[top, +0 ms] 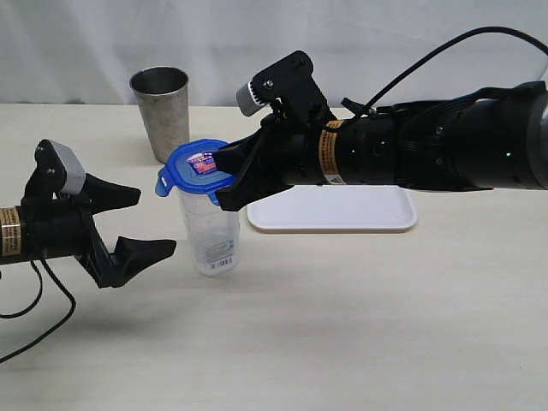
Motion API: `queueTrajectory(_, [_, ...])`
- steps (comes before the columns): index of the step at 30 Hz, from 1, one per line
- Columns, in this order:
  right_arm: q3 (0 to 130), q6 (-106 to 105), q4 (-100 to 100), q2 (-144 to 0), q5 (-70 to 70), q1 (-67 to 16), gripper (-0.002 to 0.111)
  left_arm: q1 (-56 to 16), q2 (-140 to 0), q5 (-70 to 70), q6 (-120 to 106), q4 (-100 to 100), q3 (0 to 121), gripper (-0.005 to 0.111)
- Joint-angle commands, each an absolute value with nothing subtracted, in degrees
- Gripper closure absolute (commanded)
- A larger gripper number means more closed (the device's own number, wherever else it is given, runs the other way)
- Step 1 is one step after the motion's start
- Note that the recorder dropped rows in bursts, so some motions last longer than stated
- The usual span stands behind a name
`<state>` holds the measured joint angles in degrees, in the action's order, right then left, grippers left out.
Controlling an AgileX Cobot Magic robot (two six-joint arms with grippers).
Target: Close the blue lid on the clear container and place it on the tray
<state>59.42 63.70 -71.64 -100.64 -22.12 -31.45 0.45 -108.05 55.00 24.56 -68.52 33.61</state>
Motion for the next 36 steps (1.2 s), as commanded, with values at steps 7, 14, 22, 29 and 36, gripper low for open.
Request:
queueTrajectory(7, [59.19, 63.85, -72.99, -101.45, -20.72, -31.48, 0.104, 0.20, -108.14, 60.26, 25.37, -71.70, 33.39, 0.002])
queueTrajectory(14, [59.19, 63.85, -72.99, -101.45, -20.72, -31.48, 0.104, 0.20, -108.14, 58.32, 25.37, -72.14, 33.39, 0.002])
queueTrajectory(22, [59.19, 63.52, -73.00, -101.45, -20.72, -31.48, 0.104, -0.05, -111.69, 62.25, 14.45, -63.77, 33.39, 0.002])
queueTrajectory(29, [59.19, 63.52, -73.00, -101.45, -20.72, -31.48, 0.104, -0.05, -120.19, 69.96, 4.58, -61.61, 33.54, 0.002])
queueTrajectory(36, [59.19, 63.52, -73.00, -101.45, -20.72, -31.48, 0.104, -5.03, -126.36, 69.96, 4.71, -61.44, 41.01, 0.002])
